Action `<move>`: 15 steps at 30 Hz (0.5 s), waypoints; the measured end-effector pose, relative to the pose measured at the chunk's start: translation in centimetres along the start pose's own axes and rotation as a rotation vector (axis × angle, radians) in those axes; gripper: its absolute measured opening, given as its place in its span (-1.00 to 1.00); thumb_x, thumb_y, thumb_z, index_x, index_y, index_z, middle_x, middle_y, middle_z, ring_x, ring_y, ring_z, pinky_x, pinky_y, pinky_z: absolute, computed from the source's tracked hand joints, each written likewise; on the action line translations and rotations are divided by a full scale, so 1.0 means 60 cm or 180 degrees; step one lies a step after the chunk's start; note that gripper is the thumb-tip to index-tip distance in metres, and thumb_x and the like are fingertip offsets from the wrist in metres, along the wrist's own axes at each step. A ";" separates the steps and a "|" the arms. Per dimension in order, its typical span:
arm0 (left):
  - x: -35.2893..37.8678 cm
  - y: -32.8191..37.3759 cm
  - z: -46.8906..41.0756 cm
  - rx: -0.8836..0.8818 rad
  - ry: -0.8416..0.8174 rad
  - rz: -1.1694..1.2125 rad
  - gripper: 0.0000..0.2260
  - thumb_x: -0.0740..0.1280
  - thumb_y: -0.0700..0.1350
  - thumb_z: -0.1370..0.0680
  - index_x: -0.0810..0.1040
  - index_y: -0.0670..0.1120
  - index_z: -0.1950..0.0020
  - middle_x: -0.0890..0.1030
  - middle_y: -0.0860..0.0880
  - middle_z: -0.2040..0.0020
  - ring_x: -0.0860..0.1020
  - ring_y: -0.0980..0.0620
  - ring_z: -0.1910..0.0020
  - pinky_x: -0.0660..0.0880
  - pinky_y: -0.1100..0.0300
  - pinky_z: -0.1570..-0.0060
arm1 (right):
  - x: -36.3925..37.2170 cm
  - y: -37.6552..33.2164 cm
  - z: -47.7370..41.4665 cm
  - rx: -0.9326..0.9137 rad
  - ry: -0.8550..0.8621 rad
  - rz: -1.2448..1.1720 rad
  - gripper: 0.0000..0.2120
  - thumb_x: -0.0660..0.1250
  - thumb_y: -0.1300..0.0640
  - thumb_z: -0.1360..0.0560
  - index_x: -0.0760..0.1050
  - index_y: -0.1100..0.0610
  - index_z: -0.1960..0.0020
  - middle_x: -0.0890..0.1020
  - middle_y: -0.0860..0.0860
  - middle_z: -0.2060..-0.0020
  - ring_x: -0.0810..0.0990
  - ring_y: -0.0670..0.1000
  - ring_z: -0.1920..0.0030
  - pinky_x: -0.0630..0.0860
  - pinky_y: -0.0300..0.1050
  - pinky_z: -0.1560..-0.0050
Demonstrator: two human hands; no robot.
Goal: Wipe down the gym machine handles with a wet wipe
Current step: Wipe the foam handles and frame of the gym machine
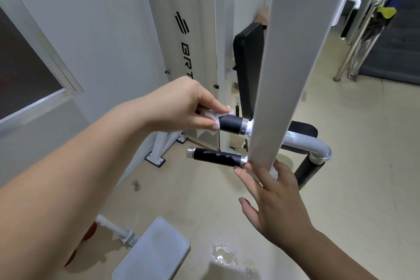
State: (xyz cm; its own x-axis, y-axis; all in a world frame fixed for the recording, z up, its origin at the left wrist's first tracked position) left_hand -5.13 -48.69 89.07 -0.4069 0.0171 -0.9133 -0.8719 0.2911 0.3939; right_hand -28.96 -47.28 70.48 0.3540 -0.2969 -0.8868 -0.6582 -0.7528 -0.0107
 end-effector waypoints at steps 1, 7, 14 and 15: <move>0.010 0.006 -0.005 0.0075 0.0054 -0.0007 -0.66 0.55 -0.08 -0.45 0.67 0.09 -0.21 0.73 0.20 0.05 0.64 0.31 0.02 0.48 0.46 0.01 | 0.000 0.001 -0.001 0.0014 0.0003 0.0006 -0.41 0.43 -0.11 -0.43 0.46 0.01 -0.43 0.56 0.01 -0.29 0.54 0.40 -0.11 0.50 0.28 -0.14; 0.002 -0.001 0.004 0.0044 0.0084 -0.0120 -0.66 0.55 -0.04 -0.44 0.67 0.12 -0.20 0.71 0.26 0.09 0.65 0.28 0.06 0.54 0.33 -0.02 | 0.000 0.008 0.001 -0.0102 -0.0052 -0.0005 -0.38 0.46 -0.07 -0.40 0.46 -0.01 -0.43 0.54 -0.09 -0.35 0.52 0.38 -0.19 0.48 0.25 -0.17; -0.014 -0.015 0.004 -0.0012 -0.0011 -0.0138 -0.64 0.56 0.08 -0.36 0.70 0.09 -0.14 0.74 0.16 0.12 0.66 0.09 0.16 0.58 0.10 0.13 | -0.001 0.002 0.013 -0.0065 -0.0007 -0.0017 -0.39 0.44 -0.10 -0.42 0.46 -0.01 -0.43 0.55 -0.08 -0.31 0.53 0.38 -0.17 0.49 0.26 -0.18; -0.004 -0.003 -0.006 0.0153 -0.0013 -0.0143 -0.66 0.56 0.05 -0.38 0.71 0.05 -0.14 0.74 0.15 0.15 0.66 0.12 0.16 0.56 0.26 0.16 | 0.001 0.005 0.014 -0.0032 -0.0013 0.0000 -0.41 0.41 -0.11 -0.43 0.46 -0.01 -0.44 0.56 -0.06 -0.30 0.54 0.39 -0.17 0.48 0.26 -0.19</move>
State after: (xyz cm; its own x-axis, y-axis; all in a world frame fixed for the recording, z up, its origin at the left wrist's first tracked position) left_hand -4.98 -49.07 89.29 -0.3664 0.0069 -0.9304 -0.8750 0.3374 0.3471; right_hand -29.71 -47.00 70.05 0.3513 -0.2946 -0.8887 -0.6514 -0.7587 -0.0059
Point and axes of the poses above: each hand's wrist, its own z-axis away from the middle knuckle, its own x-axis out of the palm, y = z × x, the point moved 2 cm from there along -z, towards the middle knuckle
